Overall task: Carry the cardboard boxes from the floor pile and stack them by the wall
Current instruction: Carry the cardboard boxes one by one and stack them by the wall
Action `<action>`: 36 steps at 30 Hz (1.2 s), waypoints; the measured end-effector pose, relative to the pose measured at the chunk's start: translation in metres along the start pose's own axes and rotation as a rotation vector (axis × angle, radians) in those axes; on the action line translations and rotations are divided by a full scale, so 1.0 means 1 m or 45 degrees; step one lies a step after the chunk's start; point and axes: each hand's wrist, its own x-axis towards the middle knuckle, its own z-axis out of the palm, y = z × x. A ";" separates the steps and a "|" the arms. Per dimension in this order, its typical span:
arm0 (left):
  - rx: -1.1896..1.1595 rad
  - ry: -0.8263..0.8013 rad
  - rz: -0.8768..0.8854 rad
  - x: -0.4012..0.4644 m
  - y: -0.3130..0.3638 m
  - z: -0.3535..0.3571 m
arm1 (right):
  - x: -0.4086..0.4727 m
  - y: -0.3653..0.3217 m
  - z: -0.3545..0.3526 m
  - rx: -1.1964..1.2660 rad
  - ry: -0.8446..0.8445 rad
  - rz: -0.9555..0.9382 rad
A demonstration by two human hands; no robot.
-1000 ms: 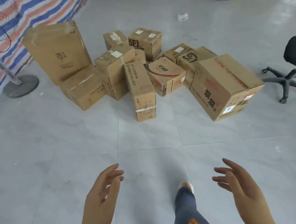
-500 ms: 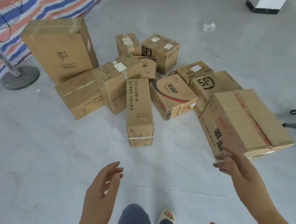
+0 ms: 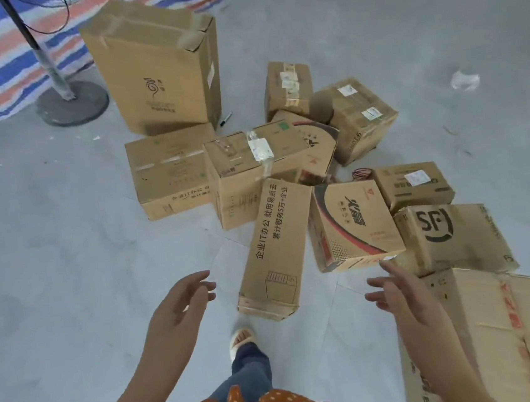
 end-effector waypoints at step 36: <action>-0.961 1.089 -1.890 0.270 -0.304 0.259 | 0.615 0.198 0.344 -1.250 -0.787 0.108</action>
